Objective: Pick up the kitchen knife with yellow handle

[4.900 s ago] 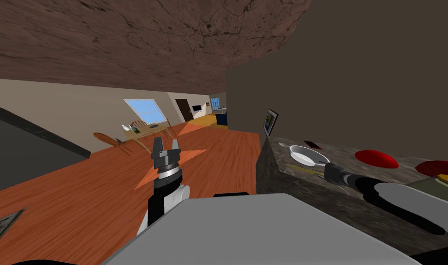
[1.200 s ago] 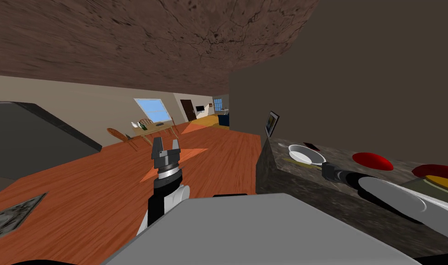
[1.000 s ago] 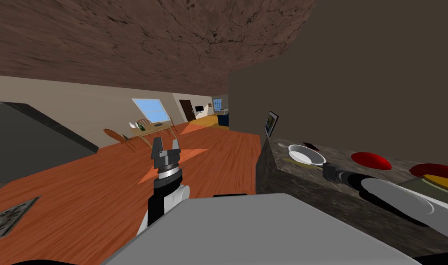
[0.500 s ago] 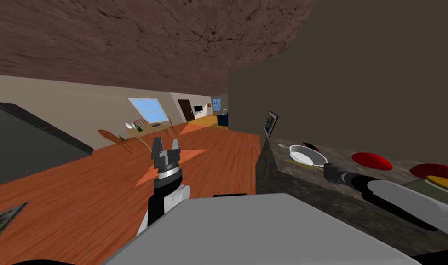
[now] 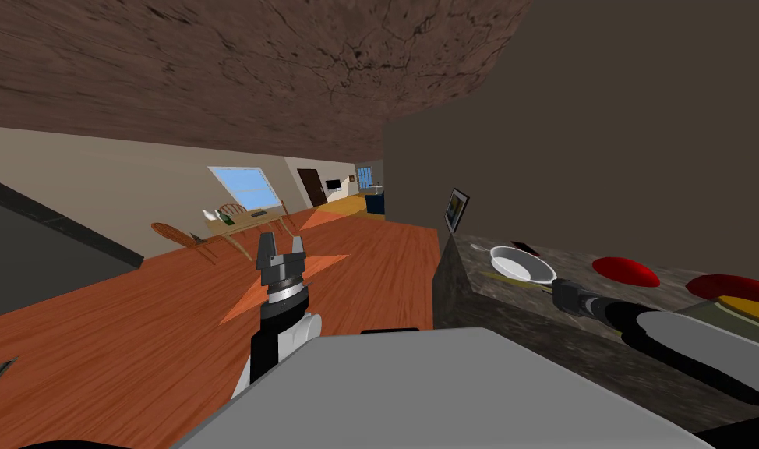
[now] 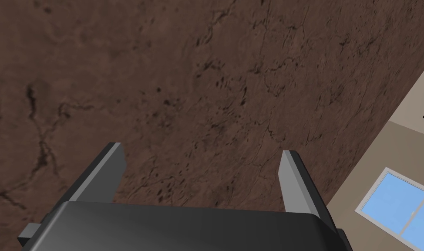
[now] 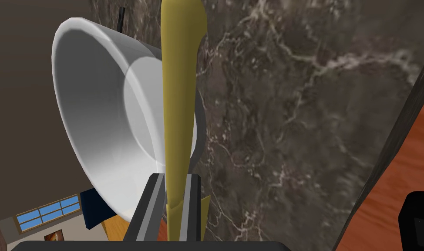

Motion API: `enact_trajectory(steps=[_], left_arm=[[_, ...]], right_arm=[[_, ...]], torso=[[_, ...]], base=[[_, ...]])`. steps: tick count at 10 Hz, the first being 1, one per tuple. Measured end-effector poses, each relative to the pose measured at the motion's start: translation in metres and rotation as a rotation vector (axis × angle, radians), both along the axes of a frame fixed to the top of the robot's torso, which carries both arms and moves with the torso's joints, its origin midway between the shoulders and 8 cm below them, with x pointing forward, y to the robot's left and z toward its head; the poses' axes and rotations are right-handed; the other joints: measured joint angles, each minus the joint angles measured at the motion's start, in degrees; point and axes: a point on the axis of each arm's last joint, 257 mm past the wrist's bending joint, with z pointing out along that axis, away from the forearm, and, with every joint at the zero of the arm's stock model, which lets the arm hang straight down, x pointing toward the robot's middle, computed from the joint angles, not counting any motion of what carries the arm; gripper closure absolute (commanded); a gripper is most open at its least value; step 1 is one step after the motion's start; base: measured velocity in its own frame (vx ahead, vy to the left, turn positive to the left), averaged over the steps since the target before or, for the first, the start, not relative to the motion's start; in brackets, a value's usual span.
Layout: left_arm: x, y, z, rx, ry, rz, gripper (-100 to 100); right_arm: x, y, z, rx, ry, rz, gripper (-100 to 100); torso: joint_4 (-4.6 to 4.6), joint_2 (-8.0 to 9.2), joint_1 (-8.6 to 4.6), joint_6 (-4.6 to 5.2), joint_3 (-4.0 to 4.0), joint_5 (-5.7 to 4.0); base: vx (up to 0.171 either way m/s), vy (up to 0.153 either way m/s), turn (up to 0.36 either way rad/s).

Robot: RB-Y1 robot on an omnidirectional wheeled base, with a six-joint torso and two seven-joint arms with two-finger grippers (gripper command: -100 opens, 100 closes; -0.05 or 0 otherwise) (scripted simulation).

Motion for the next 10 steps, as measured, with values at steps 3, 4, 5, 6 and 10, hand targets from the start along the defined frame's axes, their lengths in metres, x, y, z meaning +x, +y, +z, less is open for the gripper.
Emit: enact_trajectory(steps=[3, 4, 5, 6, 10], left_arm=[[0.000, 0.000, 0.000, 0.000, 0.000, 0.000, 0], [0.000, 0.000, 0.000, 0.000, 0.000, 0.000, 0], [0.000, 0.000, 0.000, 0.000, 0.000, 0.000, 0], [0.000, 0.000, 0.000, 0.000, 0.000, 0.000, 0], [0.000, 0.000, 0.000, 0.000, 0.000, 0.000, 0]], right_arm=[[-0.003, 0.002, 0.002, 0.009, -0.010, 0.003, 100], [-0.007, 0.003, 0.002, 0.001, 0.000, 0.012, 100], [-0.011, 0.003, 0.001, -0.007, 0.006, 0.018, 100], [-0.011, 0.004, 0.001, -0.001, 0.000, 0.016, 100], [-0.020, 0.006, 0.002, -0.001, 0.007, 0.021, 100]], torso=[[0.03, 0.05, -0.01, -0.14, 0.03, -0.01], [0.00, -0.02, -0.01, -0.01, -0.01, 0.00], [-0.01, -0.07, 0.00, -0.09, -0.04, -0.01], [0.01, -0.02, 0.01, -0.14, -0.01, -0.01], [0.02, 0.01, -0.01, -0.13, 0.00, -0.02]], base=[[0.033, 0.003, -0.022], [0.074, 0.012, -0.080], [0.033, 0.009, -0.001], [0.004, 0.002, 0.018], [0.040, 0.006, -0.040]])
